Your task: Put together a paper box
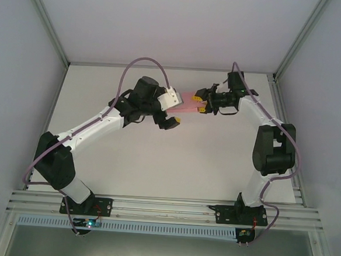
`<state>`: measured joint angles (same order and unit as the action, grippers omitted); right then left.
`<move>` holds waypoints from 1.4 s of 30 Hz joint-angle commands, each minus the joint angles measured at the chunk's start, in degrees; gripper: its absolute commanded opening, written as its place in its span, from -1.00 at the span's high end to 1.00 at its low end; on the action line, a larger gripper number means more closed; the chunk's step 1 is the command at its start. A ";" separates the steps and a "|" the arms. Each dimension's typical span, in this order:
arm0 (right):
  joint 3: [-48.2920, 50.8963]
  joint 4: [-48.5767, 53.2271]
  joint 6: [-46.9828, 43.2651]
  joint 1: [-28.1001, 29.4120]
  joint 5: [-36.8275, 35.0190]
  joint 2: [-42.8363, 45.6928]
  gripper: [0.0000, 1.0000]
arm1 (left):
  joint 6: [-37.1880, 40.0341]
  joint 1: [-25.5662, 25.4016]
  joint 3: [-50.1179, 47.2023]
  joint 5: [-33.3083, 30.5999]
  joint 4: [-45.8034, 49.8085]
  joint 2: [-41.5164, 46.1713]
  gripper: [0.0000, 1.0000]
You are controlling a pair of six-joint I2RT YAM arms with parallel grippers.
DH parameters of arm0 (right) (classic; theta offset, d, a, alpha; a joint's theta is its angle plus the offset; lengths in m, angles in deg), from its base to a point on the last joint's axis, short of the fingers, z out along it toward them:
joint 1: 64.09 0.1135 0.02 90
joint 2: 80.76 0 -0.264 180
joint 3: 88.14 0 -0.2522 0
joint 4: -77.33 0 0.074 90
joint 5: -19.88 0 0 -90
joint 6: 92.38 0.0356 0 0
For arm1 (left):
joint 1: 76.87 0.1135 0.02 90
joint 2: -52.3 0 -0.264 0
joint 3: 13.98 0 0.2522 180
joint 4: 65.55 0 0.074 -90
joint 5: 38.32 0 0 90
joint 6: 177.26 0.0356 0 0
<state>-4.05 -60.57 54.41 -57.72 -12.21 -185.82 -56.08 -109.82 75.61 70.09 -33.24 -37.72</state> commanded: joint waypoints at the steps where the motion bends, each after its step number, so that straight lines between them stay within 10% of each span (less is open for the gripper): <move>1: -2.24 15.39 -2.81 -1.06 3.55 -0.43 0.26 | 8.23 -1.02 -1.27 -8.36 0.17 0.91 -1.00; 23: 0.55 8.00 9.59 2.59 7.73 4.26 0.26 | 11.64 -2.44 -2.40 -7.19 -4.02 -2.09 -0.65; 32: 1.94 2.16 13.56 2.44 6.91 6.07 0.23 | 11.43 -2.38 -2.36 -10.90 -5.10 -2.35 0.16; 40: 1.08 -2.17 12.37 0.08 -2.12 10.75 -0.33 | 12.03 -2.22 -2.27 -10.38 -3.40 -2.03 0.30; 42: 0.68 -2.77 8.96 -2.29 -7.36 12.49 -0.95 | 11.94 -2.12 -1.84 -9.04 -1.06 -2.05 0.32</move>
<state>-1.98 -59.76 67.31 -56.87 -12.56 -177.40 -44.15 -111.74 72.44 60.06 -37.57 -39.34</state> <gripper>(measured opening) 0.808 0.403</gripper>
